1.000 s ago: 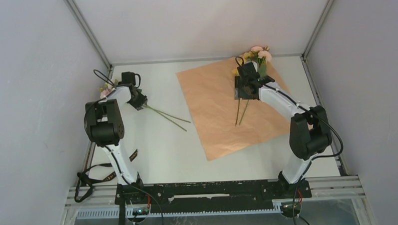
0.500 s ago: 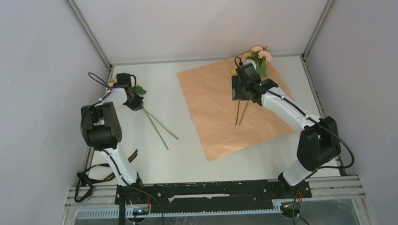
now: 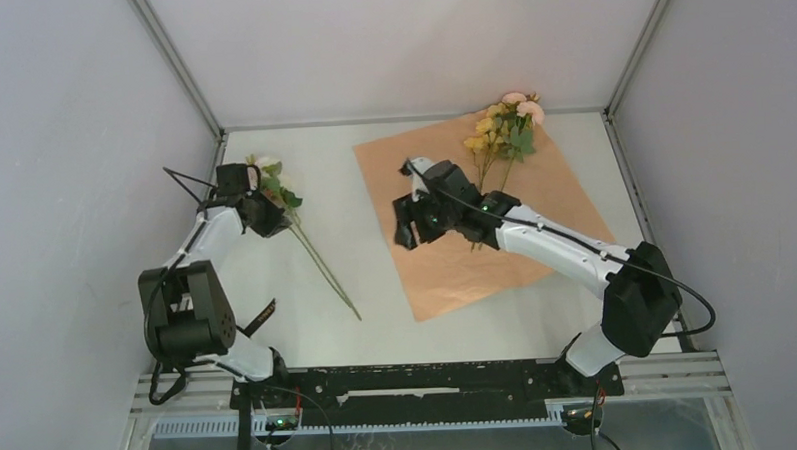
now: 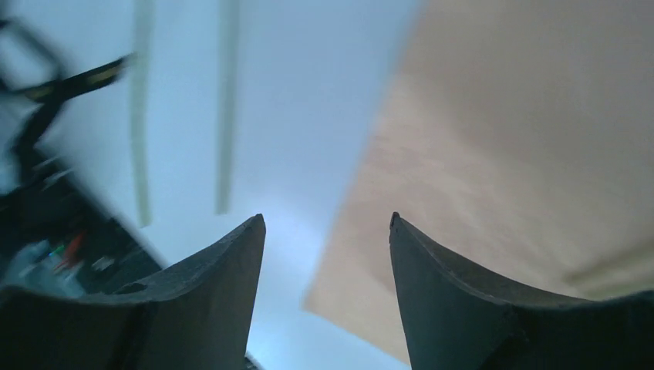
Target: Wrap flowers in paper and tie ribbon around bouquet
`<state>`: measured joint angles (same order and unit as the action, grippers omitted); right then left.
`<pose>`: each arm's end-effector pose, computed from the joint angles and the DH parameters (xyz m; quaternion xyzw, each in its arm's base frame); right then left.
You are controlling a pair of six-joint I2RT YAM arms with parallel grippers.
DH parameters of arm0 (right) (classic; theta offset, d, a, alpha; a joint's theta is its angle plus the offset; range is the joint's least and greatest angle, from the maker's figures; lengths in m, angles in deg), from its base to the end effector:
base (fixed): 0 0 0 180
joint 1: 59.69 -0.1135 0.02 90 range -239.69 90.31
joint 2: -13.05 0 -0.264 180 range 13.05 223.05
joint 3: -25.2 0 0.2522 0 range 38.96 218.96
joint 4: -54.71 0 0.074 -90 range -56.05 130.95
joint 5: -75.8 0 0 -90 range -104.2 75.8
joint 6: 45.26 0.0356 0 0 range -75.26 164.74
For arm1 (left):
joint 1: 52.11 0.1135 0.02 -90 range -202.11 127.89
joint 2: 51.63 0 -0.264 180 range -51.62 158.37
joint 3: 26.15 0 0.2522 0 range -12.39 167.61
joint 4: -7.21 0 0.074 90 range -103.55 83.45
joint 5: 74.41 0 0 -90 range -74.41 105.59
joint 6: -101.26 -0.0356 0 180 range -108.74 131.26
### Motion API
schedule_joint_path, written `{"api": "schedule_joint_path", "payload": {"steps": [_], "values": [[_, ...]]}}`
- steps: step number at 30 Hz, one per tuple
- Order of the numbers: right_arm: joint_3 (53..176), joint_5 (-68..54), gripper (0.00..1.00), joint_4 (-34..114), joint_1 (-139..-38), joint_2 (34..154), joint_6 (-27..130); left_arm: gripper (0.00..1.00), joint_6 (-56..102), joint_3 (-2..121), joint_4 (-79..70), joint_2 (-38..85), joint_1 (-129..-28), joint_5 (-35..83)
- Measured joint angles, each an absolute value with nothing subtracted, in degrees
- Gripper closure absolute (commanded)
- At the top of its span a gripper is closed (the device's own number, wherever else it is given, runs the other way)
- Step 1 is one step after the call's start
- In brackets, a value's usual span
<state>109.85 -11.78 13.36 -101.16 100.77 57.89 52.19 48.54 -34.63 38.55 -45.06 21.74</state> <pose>0.2535 0.2260 0.2871 -0.2334 0.8917 0.1950 0.3352 0.3209 0.0358 0.2181 -0.3758 0.8816 -0.1311 0.2537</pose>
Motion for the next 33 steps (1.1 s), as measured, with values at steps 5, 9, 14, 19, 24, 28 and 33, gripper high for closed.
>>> {"api": "schedule_joint_path", "payload": {"steps": [5,9,14,19,24,28,33], "values": [[109.4,6.4,0.03,28.9,-107.6,102.8,61.0,1.0,50.2,46.5,-32.5,28.5,-47.6,25.0],[113.1,12.5,0.0,41.9,-109.3,111.3,67.6,1.0,49.6,46.5,-29.2,20.2,-51.0,26.4],[120.3,14.5,0.05,47.7,-110.4,123.6,73.2,1.0,49.8,46.0,-27.9,18.0,-53.6,27.2],[124.4,14.1,1.0,47.8,-111.6,128.9,74.9,1.0,49.9,44.4,-28.5,18.0,-55.3,29.3],[124.4,13.2,1.0,46.6,-111.4,129.1,77.5,0.37,50.0,44.2,-28.5,17.8,-55.4,29.6],[118.9,8.1,1.0,44.7,-109.4,124.8,77.5,0.18,49.2,43.7,-29.2,19.1,-55.2,25.6],[112.8,-4.7,1.0,33.0,-101.1,115.7,75.3,0.16,49.2,43.7,-29.3,28.6,-54.1,18.2]]}}
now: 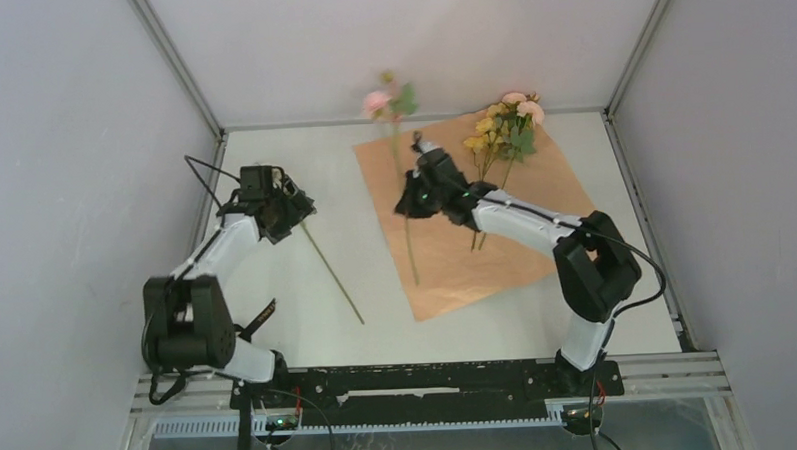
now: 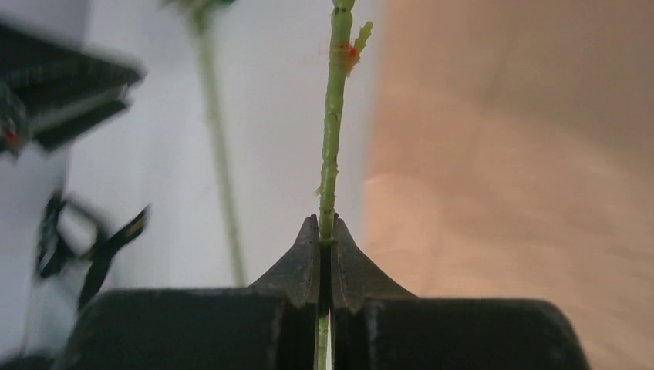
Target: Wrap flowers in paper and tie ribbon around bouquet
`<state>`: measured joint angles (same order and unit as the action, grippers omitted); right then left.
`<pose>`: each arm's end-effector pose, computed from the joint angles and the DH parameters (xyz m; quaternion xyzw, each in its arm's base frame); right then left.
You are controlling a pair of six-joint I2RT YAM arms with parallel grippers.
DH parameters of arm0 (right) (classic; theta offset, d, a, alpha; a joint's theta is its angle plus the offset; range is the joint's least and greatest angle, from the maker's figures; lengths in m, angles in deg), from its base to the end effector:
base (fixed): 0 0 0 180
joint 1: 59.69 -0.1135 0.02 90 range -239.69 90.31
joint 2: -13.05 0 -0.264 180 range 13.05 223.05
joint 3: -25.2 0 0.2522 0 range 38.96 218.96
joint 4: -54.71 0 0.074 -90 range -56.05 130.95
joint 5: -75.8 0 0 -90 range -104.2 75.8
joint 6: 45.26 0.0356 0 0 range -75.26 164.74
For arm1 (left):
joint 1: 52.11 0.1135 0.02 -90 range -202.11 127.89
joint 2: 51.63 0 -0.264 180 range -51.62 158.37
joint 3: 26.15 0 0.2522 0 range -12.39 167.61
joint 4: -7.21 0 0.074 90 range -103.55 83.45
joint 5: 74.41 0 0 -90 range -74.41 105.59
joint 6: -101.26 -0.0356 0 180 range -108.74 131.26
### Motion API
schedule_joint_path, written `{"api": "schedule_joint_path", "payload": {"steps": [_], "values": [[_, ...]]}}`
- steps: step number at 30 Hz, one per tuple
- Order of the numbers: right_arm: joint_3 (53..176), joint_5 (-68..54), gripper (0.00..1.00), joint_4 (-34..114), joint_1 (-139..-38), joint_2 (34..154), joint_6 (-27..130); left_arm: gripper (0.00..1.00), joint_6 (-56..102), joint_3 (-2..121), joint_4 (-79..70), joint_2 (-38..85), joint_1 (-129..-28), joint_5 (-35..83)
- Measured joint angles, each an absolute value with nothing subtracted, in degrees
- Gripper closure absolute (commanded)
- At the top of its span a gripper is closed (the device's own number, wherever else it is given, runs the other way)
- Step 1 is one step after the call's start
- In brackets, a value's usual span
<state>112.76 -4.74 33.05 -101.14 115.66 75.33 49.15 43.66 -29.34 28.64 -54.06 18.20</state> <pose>0.3024 0.2749 0.2404 -0.1211 0.8833 0.3224 0.3181 0.2979 -0.0118 0.2478 -0.2790 0.8874 -0.1447 0.3372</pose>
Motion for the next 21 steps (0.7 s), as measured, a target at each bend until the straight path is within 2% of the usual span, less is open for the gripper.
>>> {"api": "schedule_joint_path", "payload": {"steps": [2,3,4,5,6,7,8,14,19,21], "values": [[112.8,-10.3,1.0,30.1,-96.5,114.5,74.0,0.17,49.2,43.8,-29.4,34.5,-53.8,15.8],[112.8,-12.9,0.96,29.0,-94.4,114.3,73.3,0.18,49.2,43.9,-29.6,37.4,-53.8,14.9],[112.8,-14.9,0.83,28.1,-92.4,114.3,72.8,0.18,49.2,44.1,-29.9,39.9,-53.8,14.0],[112.8,-17.0,0.62,26.9,-90.0,114.6,72.1,0.19,49.2,44.6,-30.3,42.0,-53.8,13.4],[112.8,-18.6,0.5,25.9,-88.9,114.9,71.5,0.23,49.2,45.3,-30.6,44.4,-53.8,12.5],[112.9,-20.0,0.41,24.8,-86.2,115.5,70.7,0.28,49.2,46.2,-30.8,46.6,-53.8,11.8],[113.5,-21.0,0.38,23.3,-85.0,116.2,70.2,0.28,49.2,47.9,-31.8,48.0,-53.9,11.1],[117.9,-25.2,0.33,15.0,-82.3,120.9,67.0,0.37,48.8,54.3,-30.9,53.3,-54.3,9.2],[116.6,-26.9,0.31,12.6,-84.0,118.8,65.7,0.42,48.6,57.9,-32.5,56.2,-54.9,9.3],[114.9,-27.2,0.31,12.0,-85.3,116.3,65.5,0.46,48.5,58.7,-33.2,56.7,-55.2,9.4]]}}
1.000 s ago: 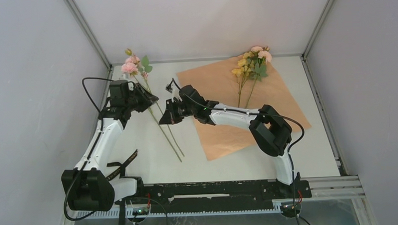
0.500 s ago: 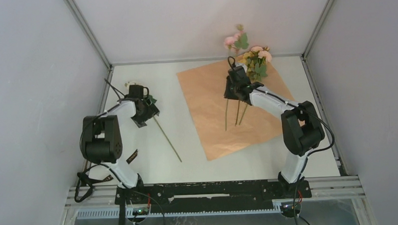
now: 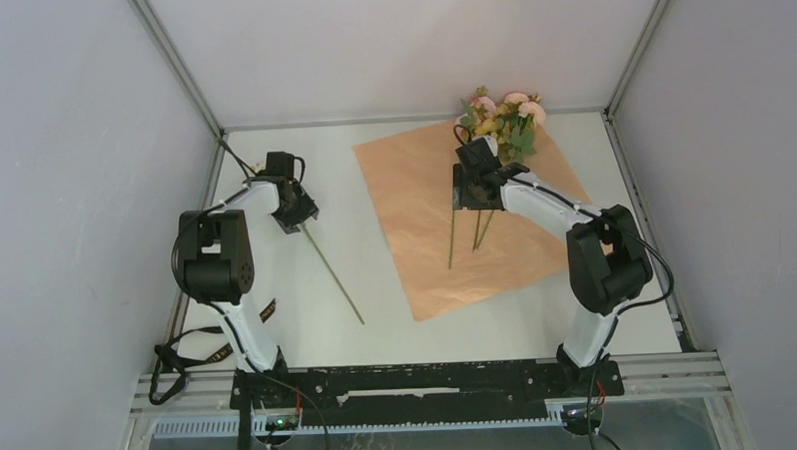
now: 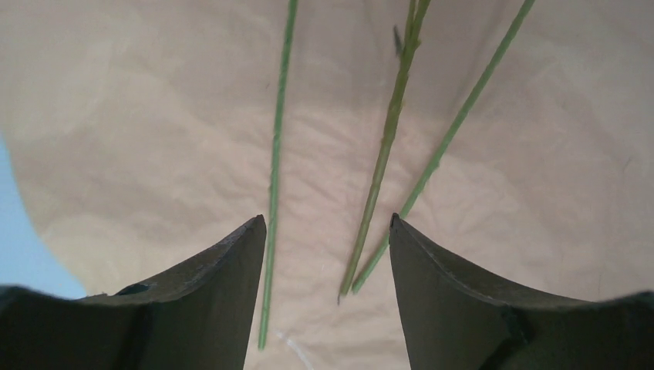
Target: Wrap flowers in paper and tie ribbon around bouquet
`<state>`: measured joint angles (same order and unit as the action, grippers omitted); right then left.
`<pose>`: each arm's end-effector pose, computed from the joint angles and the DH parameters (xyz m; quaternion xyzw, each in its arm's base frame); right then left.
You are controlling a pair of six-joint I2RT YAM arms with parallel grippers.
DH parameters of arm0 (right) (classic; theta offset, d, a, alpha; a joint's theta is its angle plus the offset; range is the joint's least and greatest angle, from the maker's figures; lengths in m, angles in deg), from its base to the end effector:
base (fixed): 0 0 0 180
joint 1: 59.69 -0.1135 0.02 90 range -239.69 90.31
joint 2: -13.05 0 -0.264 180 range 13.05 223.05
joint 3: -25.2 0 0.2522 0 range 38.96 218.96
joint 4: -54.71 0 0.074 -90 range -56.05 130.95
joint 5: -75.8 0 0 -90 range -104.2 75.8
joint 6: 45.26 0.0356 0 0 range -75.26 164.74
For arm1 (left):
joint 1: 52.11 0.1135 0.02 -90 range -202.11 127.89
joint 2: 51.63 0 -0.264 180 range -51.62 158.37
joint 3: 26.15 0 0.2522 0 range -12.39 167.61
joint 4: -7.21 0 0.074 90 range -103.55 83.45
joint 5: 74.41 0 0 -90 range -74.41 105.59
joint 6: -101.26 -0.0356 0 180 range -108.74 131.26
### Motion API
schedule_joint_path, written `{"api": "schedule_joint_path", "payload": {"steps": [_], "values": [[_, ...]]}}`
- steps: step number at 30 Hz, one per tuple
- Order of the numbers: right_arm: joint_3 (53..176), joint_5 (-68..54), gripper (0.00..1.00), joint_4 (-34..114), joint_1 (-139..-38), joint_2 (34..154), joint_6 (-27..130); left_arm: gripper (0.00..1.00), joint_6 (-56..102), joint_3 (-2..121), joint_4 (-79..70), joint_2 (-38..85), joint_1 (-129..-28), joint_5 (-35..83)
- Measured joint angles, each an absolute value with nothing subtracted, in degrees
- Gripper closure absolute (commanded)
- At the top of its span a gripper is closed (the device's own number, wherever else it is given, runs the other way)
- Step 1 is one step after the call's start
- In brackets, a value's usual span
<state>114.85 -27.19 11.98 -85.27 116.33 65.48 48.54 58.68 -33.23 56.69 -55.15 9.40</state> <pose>0.3516 0.1594 0.2205 -0.0075 0.9516 0.0135 0.3069 0.3820 -0.0164 0.1653 -0.2980 0.9261 -0.0282 0.2295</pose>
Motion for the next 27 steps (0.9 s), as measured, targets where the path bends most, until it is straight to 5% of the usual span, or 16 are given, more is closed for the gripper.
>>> {"api": "schedule_joint_path", "payload": {"steps": [11,14,20,27], "values": [[104.4,-28.0,0.31,11.7,-95.3,98.9,65.5,0.52,45.6,57.5,-39.7,55.4,-58.0,9.1],[101.8,-28.6,0.31,11.7,-97.9,95.2,65.9,0.61,44.2,57.5,-41.2,55.3,-60.3,7.3],[98.1,-31.0,0.31,11.3,-101.1,87.8,67.1,0.96,40.7,58.4,-45.5,55.9,-63.2,6.3],[93.2,-28.0,0.27,14.6,-103.3,83.0,68.2,1.0,39.6,55.9,-46.5,53.8,-62.1,12.4]]}}
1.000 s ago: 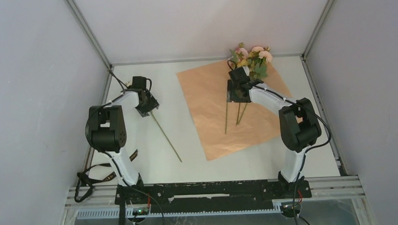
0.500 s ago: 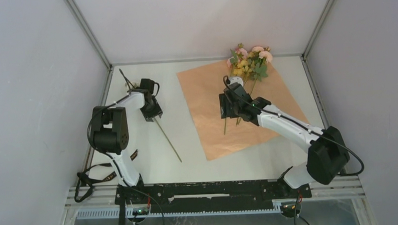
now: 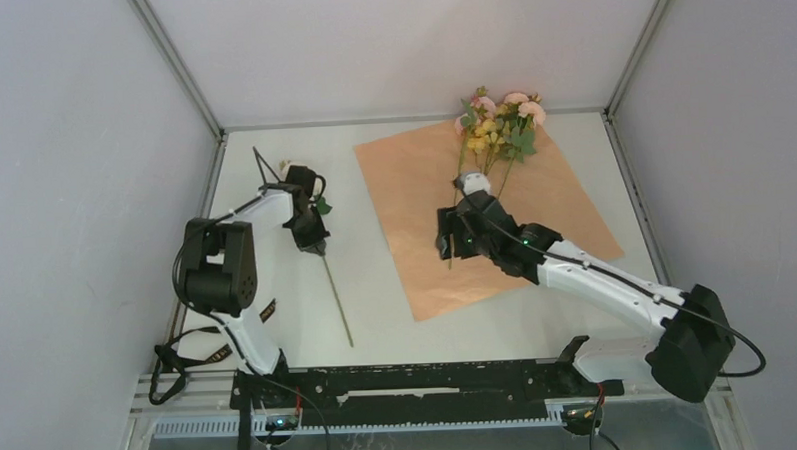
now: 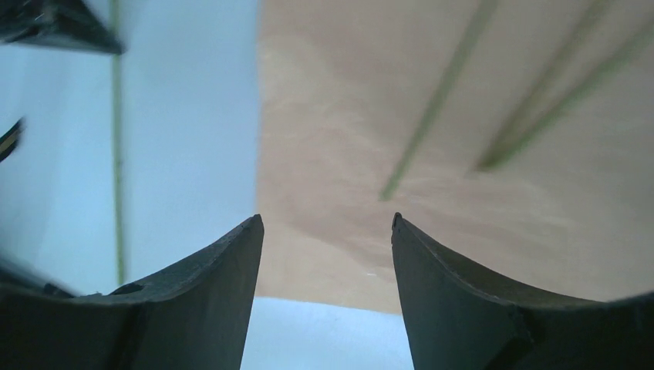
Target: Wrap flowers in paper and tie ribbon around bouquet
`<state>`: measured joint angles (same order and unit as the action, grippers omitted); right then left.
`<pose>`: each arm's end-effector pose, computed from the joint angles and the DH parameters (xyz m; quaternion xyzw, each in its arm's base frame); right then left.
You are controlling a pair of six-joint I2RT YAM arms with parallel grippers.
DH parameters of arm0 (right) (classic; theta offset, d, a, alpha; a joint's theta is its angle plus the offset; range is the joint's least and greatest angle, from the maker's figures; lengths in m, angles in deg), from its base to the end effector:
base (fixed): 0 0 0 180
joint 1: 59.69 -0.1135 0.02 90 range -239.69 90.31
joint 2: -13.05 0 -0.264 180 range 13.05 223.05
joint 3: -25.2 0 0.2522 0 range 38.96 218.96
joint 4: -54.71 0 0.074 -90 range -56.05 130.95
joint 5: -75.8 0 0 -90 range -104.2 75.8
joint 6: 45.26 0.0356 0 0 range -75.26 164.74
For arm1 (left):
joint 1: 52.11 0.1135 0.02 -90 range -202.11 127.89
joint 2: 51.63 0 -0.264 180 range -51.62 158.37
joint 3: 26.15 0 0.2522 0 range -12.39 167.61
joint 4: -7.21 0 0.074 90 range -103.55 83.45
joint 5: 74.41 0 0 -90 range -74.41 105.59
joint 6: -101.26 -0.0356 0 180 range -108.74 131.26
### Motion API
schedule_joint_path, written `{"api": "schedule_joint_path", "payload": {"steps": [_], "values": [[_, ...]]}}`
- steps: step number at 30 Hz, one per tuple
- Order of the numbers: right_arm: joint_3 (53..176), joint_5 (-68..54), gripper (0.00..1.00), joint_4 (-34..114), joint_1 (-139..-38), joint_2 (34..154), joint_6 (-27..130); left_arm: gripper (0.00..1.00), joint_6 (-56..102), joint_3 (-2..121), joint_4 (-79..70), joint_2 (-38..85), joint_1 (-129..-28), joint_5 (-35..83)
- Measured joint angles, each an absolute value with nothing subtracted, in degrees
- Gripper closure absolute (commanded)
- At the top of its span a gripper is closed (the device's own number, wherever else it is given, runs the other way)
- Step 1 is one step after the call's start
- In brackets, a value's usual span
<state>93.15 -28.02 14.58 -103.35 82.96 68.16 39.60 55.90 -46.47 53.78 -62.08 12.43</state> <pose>0.1954 0.1747 0.2800 -0.1113 0.9017 0.1311 0.3967 0.3414 -0.0580 0.1613 -0.1616 0.9800 -0.0111 0.1156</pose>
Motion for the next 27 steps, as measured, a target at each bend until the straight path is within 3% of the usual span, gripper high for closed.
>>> {"api": "schedule_joint_path", "payload": {"steps": [2,4,10,14,16,20,22,25,27], "values": [[92.3,-23.0,0.22,18.5,-105.9,85.7,68.6,1.0,41.0,52.4,-45.6,50.7,-61.7,16.3],[92.4,-16.9,0.07,25.1,-108.9,91.1,69.9,1.0,42.8,48.8,-45.0,46.5,-61.4,19.8],[99.4,-4.1,0.05,39.2,-115.6,113.3,75.4,1.0,46.6,44.0,-42.0,36.9,-61.4,26.4],[107.8,1.1,0.1,43.9,-117.2,124.3,78.5,1.0,47.8,41.1,-40.3,35.2,-61.4,28.0],[110.3,2.9,0.22,46.0,-117.4,127.3,79.9,1.0,48.3,40.6,-40.0,35.1,-61.4,28.2],[111.7,6.1,1.0,50.4,-117.5,130.3,82.9,1.0,48.9,39.8,-39.1,34.2,-61.4,28.5],[112.0,6.6,1.0,50.1,-117.4,131.6,85.1,0.96,48.8,39.8,-39.2,33.4,-61.3,28.1],[112.1,6.8,1.0,48.3,-116.2,132.4,85.1,0.54,48.5,39.9,-39.6,32.0,-60.6,28.0],[112.6,6.3,1.0,46.9,-115.7,131.5,83.7,0.34,47.4,41.1,-40.6,31.6,-60.4,28.1]]}}
